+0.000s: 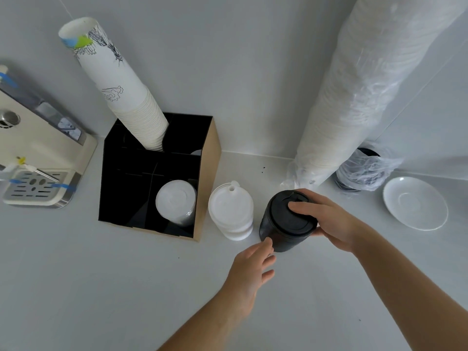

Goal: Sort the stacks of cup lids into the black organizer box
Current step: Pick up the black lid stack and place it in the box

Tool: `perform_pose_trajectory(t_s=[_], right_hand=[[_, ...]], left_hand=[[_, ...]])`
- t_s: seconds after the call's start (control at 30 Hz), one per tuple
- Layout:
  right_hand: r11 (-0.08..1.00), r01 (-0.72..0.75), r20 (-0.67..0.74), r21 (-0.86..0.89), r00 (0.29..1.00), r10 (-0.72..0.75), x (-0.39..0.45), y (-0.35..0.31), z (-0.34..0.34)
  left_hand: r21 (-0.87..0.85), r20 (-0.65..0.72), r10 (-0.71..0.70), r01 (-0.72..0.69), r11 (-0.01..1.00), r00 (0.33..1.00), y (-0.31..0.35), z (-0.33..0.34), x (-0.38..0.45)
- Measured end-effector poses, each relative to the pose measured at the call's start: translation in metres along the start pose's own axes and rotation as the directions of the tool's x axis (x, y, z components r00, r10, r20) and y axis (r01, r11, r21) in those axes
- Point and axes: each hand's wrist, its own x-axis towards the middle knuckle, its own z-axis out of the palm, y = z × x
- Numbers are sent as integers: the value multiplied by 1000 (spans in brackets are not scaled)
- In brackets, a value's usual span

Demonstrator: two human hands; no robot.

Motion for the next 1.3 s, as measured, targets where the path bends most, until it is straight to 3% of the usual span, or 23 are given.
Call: perform_pose_trajectory(t_s=[0.3,0.6,0.93,1.3], right_hand=[[998,-11,5,63,1000,11,0,6,-7],[987,0,12,163,1000,-2,-1,14,-19],[992,22,-46,121,999,-16,-21,12,-3],[989,49,-26,137,999,-46,-54,12,18]], left_hand=[[-172,-129,-125,102,980,984,10,3,20],[-247,-79,-167,143,959,983,21,7,30],[-348,-72,-197,161,924,978,7,6,21],[-350,-77,-149,113,930,986,-9,-22,-17]])
